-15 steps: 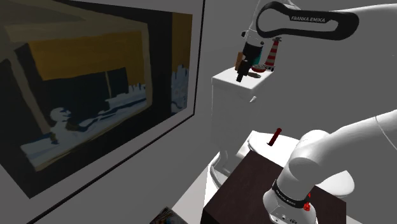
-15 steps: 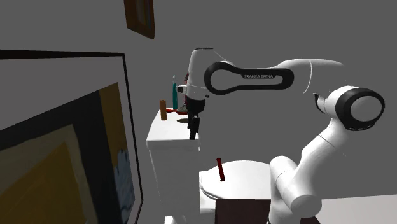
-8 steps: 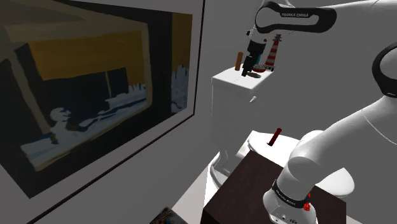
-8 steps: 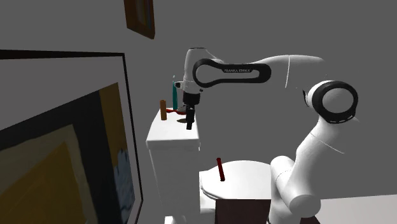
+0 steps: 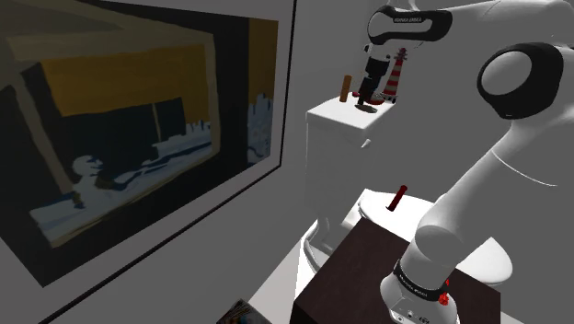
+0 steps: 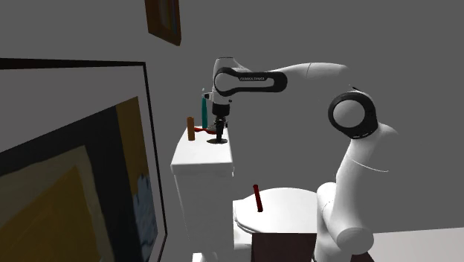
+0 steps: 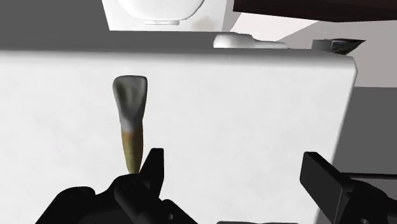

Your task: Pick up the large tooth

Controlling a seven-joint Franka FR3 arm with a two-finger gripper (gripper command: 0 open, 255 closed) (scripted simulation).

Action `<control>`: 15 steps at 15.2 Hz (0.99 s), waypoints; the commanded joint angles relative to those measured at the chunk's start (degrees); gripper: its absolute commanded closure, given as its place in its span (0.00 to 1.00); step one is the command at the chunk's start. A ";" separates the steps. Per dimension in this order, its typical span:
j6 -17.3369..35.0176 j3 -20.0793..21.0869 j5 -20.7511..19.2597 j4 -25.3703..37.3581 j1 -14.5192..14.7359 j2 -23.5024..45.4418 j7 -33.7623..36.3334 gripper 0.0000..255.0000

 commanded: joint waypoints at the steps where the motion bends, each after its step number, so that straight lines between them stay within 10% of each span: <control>1: -0.44 -2.37 1.94 3.88 -0.68 4.26 -2.90 0.00; 6: -2.82 -6.58 7.47 13.51 -3.56 14.02 -9.07 0.00; 15: 3.34 -6.26 6.76 6.34 -3.29 12.77 -8.81 0.00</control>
